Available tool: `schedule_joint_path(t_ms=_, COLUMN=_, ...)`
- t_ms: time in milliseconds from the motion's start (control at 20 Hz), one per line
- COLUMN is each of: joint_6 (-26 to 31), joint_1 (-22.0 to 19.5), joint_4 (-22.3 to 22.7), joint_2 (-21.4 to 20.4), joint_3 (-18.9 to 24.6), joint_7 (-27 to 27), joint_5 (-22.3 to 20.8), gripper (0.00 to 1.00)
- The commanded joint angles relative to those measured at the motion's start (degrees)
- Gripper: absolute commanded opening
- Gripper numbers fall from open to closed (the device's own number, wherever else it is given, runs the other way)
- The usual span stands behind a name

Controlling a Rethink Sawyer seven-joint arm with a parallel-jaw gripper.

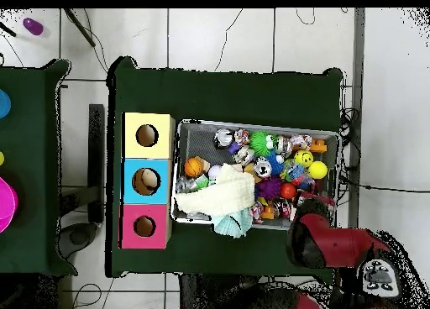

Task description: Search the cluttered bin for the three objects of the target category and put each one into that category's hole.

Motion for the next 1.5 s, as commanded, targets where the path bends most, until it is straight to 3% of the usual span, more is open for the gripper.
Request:
schedule_joint_path(t_ms=50, joint_6=15.1, joint_1=-4.6, joint_4=4.3, joint_2=-12.5, joint_3=18.0, joint_7=3.3, joint_5=0.6, gripper=0.00)
schedule_joint_path(t_ms=200, joint_6=21.9, joint_1=-6.9, joint_4=5.6, joint_2=-16.2, joint_3=22.5, joint_7=-0.6, joint_5=3.8, gripper=0.00)
schedule_joint_path(t_ms=400, joint_6=25.4, joint_1=-8.1, joint_4=6.0, joint_2=-17.7, joint_3=24.8, joint_7=-2.8, joint_5=5.1, gripper=0.00)
schedule_joint_path(t_ms=800, joint_6=19.4, joint_1=-5.6, joint_4=7.2, joint_2=-13.9, joint_3=21.1, joint_7=5.7, joint_5=6.2, gripper=0.00)
schedule_joint_path(t_ms=850, joint_6=19.3, joint_1=-5.3, joint_4=7.4, joint_2=-13.8, joint_3=20.7, joint_7=6.5, joint_5=6.8, gripper=1.00)
schedule_joint_path(t_ms=1200, joint_6=9.1, joint_1=2.3, joint_4=7.3, joint_2=-8.4, joint_3=10.1, joint_7=12.1, joint_5=10.5, gripper=1.00)
schedule_joint_path(t_ms=1500, joint_6=2.7, joint_1=1.9, joint_4=9.0, joint_2=-4.6, joint_3=8.9, joint_7=11.2, joint_5=13.1, gripper=1.00)
